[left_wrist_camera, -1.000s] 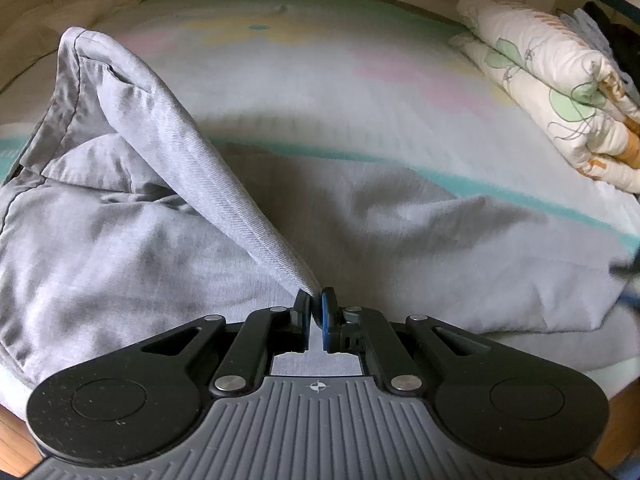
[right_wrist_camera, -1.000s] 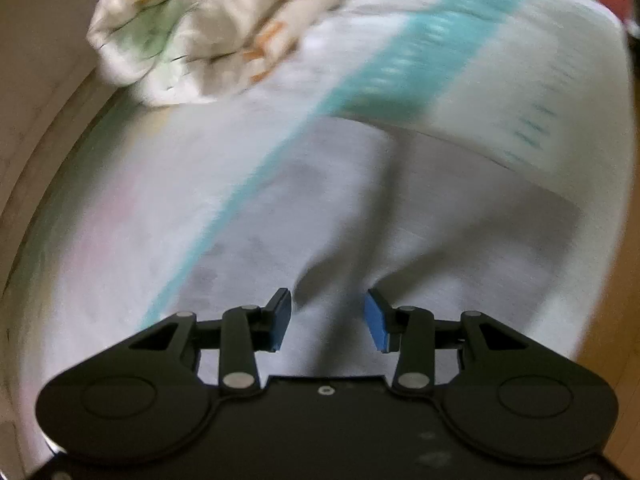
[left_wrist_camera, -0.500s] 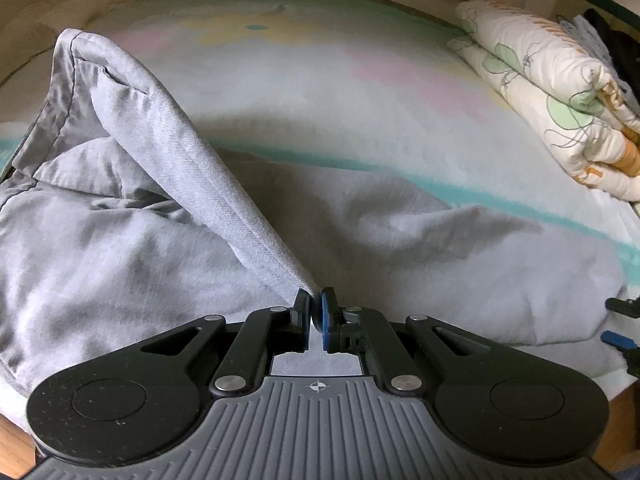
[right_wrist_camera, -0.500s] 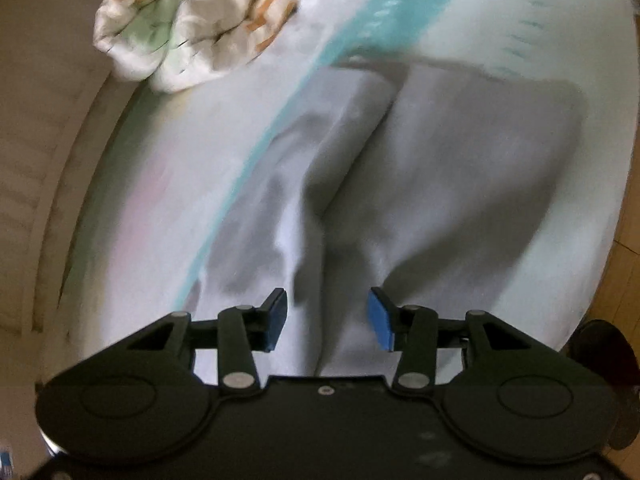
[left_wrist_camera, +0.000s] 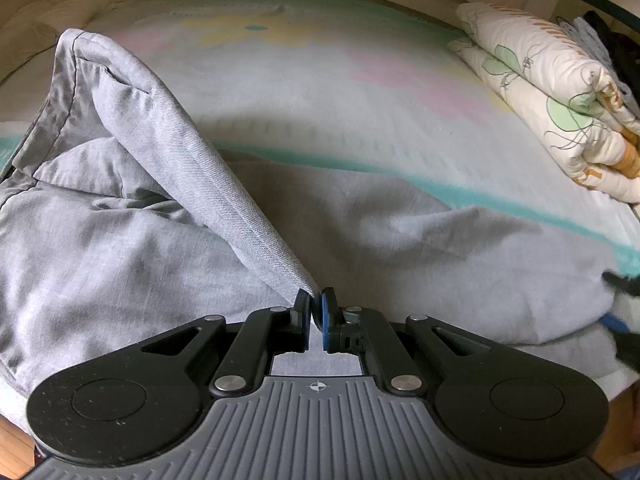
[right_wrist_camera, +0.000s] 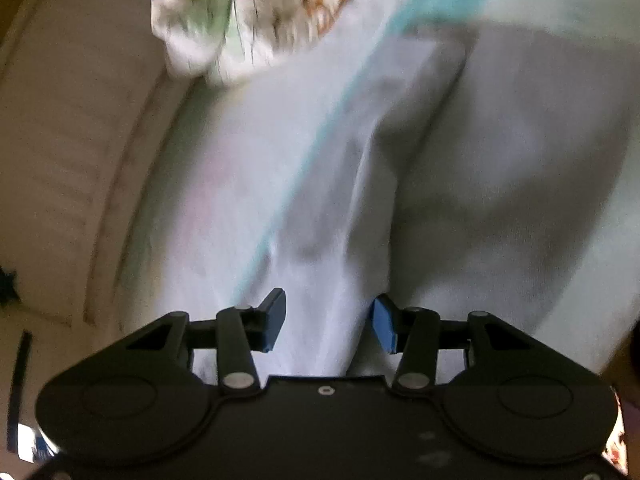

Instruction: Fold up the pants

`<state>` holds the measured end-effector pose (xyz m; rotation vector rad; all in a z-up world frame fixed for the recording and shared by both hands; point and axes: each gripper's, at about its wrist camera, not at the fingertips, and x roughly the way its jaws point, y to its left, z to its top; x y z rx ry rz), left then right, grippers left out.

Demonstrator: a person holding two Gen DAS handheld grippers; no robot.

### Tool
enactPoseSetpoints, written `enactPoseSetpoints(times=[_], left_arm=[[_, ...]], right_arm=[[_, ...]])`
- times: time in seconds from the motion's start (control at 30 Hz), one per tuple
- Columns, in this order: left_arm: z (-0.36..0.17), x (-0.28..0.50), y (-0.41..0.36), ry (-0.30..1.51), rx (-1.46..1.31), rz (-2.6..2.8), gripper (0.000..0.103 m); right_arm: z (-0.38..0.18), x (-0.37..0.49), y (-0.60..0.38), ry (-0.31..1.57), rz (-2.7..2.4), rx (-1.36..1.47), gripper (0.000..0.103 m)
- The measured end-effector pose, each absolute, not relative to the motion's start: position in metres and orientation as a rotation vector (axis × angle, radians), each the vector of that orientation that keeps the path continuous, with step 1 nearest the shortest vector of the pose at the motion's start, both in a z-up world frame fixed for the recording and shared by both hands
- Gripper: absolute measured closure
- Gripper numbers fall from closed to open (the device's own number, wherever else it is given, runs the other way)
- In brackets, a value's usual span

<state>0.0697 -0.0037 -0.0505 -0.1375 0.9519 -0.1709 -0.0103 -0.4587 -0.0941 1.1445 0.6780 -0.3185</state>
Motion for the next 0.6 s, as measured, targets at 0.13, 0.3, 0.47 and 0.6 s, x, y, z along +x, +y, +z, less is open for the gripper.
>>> enactPoseSetpoints(times=[0.13,0.3,0.47,0.6], left_arm=[[-0.052,0.071,-0.004,0.959,-0.134,-0.167,0.098],[-0.056,0.074,-0.009,0.966,-0.122,-0.165,0.098],[-0.059,0.076,-0.014,0.962,-0.104,-0.163,0.098],[-0.054,0.075,-0.017,0.923,-0.091,-0.172,0.099]], right_arm=[[-0.091,-0.005,-0.474,0.578,-0.31,1.17,0.053],[-0.086,0.001,-0.482,0.51,-0.335,1.16,0.053],[-0.094,0.001,-0.484,0.529,-0.366,1.129,0.088],[-0.087,0.007,-0.481,0.578,-0.446,0.98,0.098]])
